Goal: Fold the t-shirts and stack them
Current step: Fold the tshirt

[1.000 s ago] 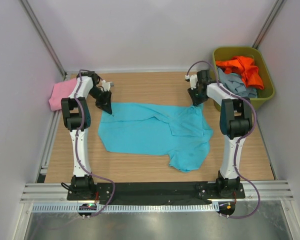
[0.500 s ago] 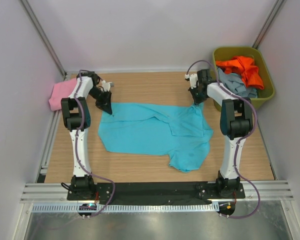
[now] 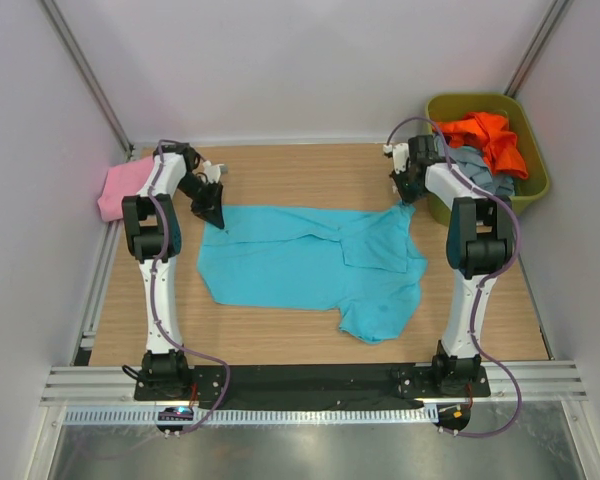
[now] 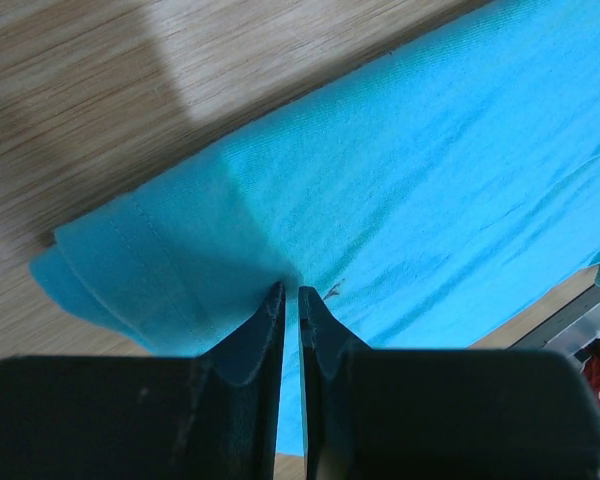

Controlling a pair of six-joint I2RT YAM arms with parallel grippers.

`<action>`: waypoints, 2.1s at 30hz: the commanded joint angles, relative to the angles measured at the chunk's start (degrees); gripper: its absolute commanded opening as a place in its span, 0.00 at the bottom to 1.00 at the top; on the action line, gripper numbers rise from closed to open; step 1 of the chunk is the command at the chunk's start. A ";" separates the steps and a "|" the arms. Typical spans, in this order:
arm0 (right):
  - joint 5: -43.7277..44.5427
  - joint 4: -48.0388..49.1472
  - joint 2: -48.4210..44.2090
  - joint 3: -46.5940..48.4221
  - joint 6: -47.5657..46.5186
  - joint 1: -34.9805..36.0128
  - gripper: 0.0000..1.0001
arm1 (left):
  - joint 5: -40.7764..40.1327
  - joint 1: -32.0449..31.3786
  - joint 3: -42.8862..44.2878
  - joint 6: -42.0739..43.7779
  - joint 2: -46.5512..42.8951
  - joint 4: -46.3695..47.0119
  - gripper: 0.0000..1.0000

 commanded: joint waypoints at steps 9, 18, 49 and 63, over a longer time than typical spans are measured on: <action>3.98 4.15 0.63 8.57 -1.32 -0.26 0.01 | -9.78 0.99 -0.54 -1.48 -0.83 3.75 0.07; 7.06 6.26 2.74 10.41 -0.80 -0.34 0.09 | -12.34 3.36 4.39 -0.78 -2.24 3.93 0.06; -18.67 -2.08 -21.51 -16.29 20.92 -0.61 0.35 | -4.33 1.60 3.69 -1.30 -4.44 2.70 0.12; -18.50 -2.35 -22.84 -24.74 19.42 -1.14 0.32 | -5.13 1.25 2.72 -1.13 -3.73 2.87 0.12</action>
